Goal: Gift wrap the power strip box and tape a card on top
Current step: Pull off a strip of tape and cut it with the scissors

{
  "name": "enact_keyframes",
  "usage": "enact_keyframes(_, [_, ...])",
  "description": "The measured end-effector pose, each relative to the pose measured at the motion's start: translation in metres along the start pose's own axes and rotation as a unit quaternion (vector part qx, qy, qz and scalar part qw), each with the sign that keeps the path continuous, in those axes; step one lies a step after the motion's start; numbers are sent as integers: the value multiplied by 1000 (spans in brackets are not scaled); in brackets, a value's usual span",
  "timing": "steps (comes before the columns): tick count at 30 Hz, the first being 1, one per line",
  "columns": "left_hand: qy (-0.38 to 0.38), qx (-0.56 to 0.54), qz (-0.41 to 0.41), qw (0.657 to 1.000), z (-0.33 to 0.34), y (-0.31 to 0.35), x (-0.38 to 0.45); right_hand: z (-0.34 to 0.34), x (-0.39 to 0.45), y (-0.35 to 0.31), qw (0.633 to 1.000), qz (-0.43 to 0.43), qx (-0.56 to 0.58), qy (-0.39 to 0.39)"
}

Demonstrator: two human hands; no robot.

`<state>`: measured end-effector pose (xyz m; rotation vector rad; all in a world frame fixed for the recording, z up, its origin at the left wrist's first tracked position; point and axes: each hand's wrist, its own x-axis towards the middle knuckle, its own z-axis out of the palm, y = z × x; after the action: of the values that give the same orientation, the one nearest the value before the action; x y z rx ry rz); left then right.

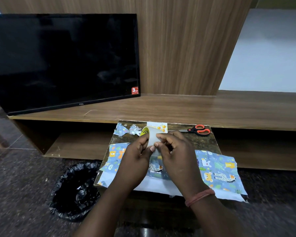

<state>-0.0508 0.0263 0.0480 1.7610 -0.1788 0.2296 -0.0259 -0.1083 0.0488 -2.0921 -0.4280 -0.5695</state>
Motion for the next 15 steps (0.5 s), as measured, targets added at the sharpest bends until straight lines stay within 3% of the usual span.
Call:
enact_keyframes(8, [23, -50, -26, 998, -5, -3, 3, 1, 0, 6, 999, -30, 9, -20])
enact_keyframes(15, [6, 5, -9, 1000, 0, 3, 0, 2, 0, 7, 981, -142, -136, -2])
